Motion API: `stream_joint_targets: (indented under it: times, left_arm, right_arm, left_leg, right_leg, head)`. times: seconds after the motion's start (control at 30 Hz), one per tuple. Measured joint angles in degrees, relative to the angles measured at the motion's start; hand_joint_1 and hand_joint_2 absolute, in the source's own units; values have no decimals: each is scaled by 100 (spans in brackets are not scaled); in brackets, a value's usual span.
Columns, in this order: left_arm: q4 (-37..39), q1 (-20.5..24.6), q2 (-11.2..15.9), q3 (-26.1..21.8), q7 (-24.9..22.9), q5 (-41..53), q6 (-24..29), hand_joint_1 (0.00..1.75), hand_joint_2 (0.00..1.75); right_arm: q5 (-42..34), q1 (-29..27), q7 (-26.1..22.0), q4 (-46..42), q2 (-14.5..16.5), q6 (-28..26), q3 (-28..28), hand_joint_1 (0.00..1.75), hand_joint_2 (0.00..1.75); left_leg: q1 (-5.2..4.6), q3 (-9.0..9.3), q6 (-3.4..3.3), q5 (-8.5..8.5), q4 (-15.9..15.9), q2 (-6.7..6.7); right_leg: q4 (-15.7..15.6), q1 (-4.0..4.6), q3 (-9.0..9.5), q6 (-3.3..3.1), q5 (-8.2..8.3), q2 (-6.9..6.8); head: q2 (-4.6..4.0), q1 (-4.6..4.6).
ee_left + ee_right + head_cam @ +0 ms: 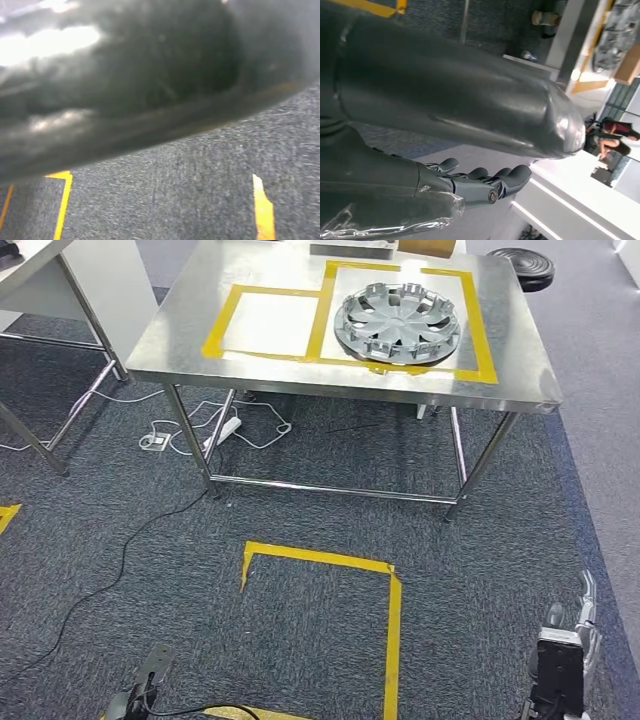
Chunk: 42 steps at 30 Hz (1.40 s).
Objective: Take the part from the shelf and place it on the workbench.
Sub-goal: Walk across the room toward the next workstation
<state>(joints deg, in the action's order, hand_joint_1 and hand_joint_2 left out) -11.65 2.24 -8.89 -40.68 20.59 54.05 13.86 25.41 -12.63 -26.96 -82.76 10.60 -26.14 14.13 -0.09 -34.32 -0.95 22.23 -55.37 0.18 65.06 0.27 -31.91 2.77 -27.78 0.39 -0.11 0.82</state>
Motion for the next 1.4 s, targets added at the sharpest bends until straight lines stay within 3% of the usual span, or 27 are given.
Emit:
stream_joint_targets:
  times: [0.07,0.13,0.2,0.27,0.33,0.37,0.4,0.43,0.5,0.57,0.6,0.67,0.7,0.73,0.83,0.87,0.9,0.93,1.0,1.07,1.1,1.13,1.2,1.23,1.3,1.37,1.4]
  left_arm:
    - [0,-1,-4,-6,0,1,-1,0,0]
    - [0,-3,-9,-8,1,2,-2,0,0]
    - [0,-16,-7,-8,2,2,-2,0,0]
    - [0,-30,-4,-13,3,1,-2,0,0]
    - [0,-24,-7,-20,9,1,-3,0,0]
    - [0,-19,-6,-26,13,1,-4,0,0]
    - [0,-16,-4,-33,16,1,-4,0,0]
    - [0,-16,-2,-47,19,1,-4,0,0]
    - [0,-9,-2,-82,22,1,-4,0,0]
    - [0,15,-12,-116,26,1,-4,0,0]
    - [0,27,-19,-127,27,1,-3,0,0]
    - [0,22,-33,-140,28,2,-3,0,0]
    - [0,12,-37,-148,28,4,-2,0,0]
    - [0,4,-38,-160,28,7,1,0,0]
    - [0,-3,-32,-217,32,23,7,0,0]
    - [0,-6,-33,-235,33,31,7,0,0]
    - [0,-11,-33,-252,33,35,7,0,0]
    - [0,-16,-33,-267,33,40,8,0,0]
    - [0,-23,-35,-288,32,43,9,0,0]
    - [0,-25,-38,-301,26,46,15,0,0]
    - [0,-23,-40,-305,23,48,18,0,0]
    - [0,-21,-41,-309,19,49,21,0,0]
    - [0,-24,-40,-316,13,51,28,0,0]
    - [0,-29,-40,-320,10,51,34,0,0]
    - [0,-38,-43,-325,7,51,43,0,0]
    - [0,-39,-46,-328,6,51,46,0,0]
    - [0,-41,-45,-334,4,51,48,0,0]
  right_arm:
    - [1,49,-16,90,20,8,71,0,0]
    - [2,75,-28,161,37,8,122,0,0]
    - [25,86,-6,230,60,23,167,0,0]
    - [108,115,45,312,91,67,222,0,0]
    - [224,169,65,506,113,131,319,0,0]
    - [267,206,51,664,119,163,388,0,0]
    - [302,250,32,845,120,191,467,0,0]
    - [341,298,8,1058,120,210,558,0,0]
    - [445,412,-29,1518,120,222,750,0,0]
    - [618,559,-67,2062,118,188,972,0,0]
    - [717,636,-87,2349,114,148,1086,0,0]
    - [944,771,-116,2967,83,25,1298,0,0]
    - [1066,819,-121,3285,58,-44,1390,0,0]
    - [1189,860,-119,3616,28,-107,1469,0,0]
    - [1455,1009,-48,4565,-65,-198,1649,0,0]
    - [1509,1056,4,4838,-96,-195,1693,0,0]
    - [1554,1089,71,5082,-122,-177,1732,0,0]
    - [1598,1110,154,5312,-146,-143,1766,0,0]
    - [1668,1147,363,5717,-186,-47,1818,0,0]
    - [1725,1207,584,6023,-206,51,1846,0,0]
    - [1743,1237,674,6144,-208,90,1856,0,0]
    - [1753,1257,757,6257,-210,126,1868,0,0]
    - [1764,1259,904,6451,-215,200,1899,0,0]
    - [1785,1256,972,6522,-218,239,1912,0,0]
    - [1838,1262,1075,6618,-222,302,1927,0,0]
    - [1865,1262,1133,6689,-225,346,1933,0,0]
    - [1870,1258,1154,6724,-225,365,1936,0,0]
  left_leg:
    - [-9,-76,47,-109,-11,-3]
    - [2,-104,112,-222,4,-2]
    - [17,-153,187,-145,-42,-8]
    - [29,-288,252,361,-423,-15]
    - [42,-454,297,928,-1155,-16]
    - [47,-486,313,1016,-1471,-16]
    - [52,-454,325,960,-1661,-16]
    - [59,-342,335,796,-1667,-16]
    - [82,150,357,535,-1128,-18]
    - [84,677,317,639,-346,-34]
    - [73,809,271,726,-104,-40]
    - [55,769,137,717,-20,-31]
    - [53,725,79,673,-22,-22]
    - [57,670,22,619,-22,-12]
    - [53,452,-56,432,-21,-5]
    - [48,372,-57,369,-24,-3]
    - [44,297,-52,311,-27,0]
    - [42,224,-44,256,-31,3]
    - [41,123,-9,165,-37,6]
    - [25,84,48,102,-47,18]
    - [19,80,81,74,-51,31]
    - [17,76,115,48,-52,47]
    - [29,53,183,59,-83,60]
    - [34,10,214,168,-183,51]
    - [44,-199,264,600,-718,28]
    - [51,-459,289,989,-1461,21]
    - [51,-502,291,1031,-1666,17]
  right_leg:
    - [-777,22,502,-48,-71,2]
    - [-1031,51,589,-99,-113,6]
    - [-1028,40,477,-188,-6,-4]
    - [-1041,15,352,-273,141,-19]
    - [-1030,16,185,-294,297,-21]
    - [-1016,15,85,-287,376,-22]
    - [-995,12,-31,-277,453,-25]
    - [-967,7,-147,-264,523,-28]
    - [-889,-1,-360,-214,641,-28]
    - [-810,7,-515,-145,748,-27]
    - [-795,14,-557,-116,806,-29]
    - [-815,1,-603,-69,908,-35]
    - [-796,-13,-642,-43,862,-36]
    - [-687,-25,-701,-14,702,-36]
    - [283,-39,-989,54,-123,-34]
    - [640,-39,-1056,63,-251,-34]
    - [867,-39,-1054,63,-239,-33]
    - [904,-39,-952,59,-114,-34]
    - [358,-39,-419,38,156,-59]
    - [-489,-23,222,0,88,-105]
    - [-755,-12,382,-28,-3,-118]
    - [-875,4,435,-64,-60,-111]
    - [-900,3,369,-158,-34,-89]
    - [-905,-3,357,-211,-2,-81]
    - [-909,-13,302,-289,82,-66]
    - [-895,-6,213,-312,159,-34]
    - [-888,-3,170,-309,188,-12]
  head:
    - [0,7]
    - [0,5]
    - [0,-4]
    - [0,19]
    - [0,41]
    - [0,41]
    - [0,41]
    - [0,40]
    - [0,42]
    - [0,45]
    - [0,47]
    - [0,50]
    - [0,52]
    - [0,46]
    - [0,18]
    - [0,15]
    - [0,16]
    - [0,15]
    - [0,15]
    - [0,18]
    - [0,19]
    - [0,21]
    - [0,20]
    - [0,27]
    - [0,42]
    - [0,48]
    - [0,49]
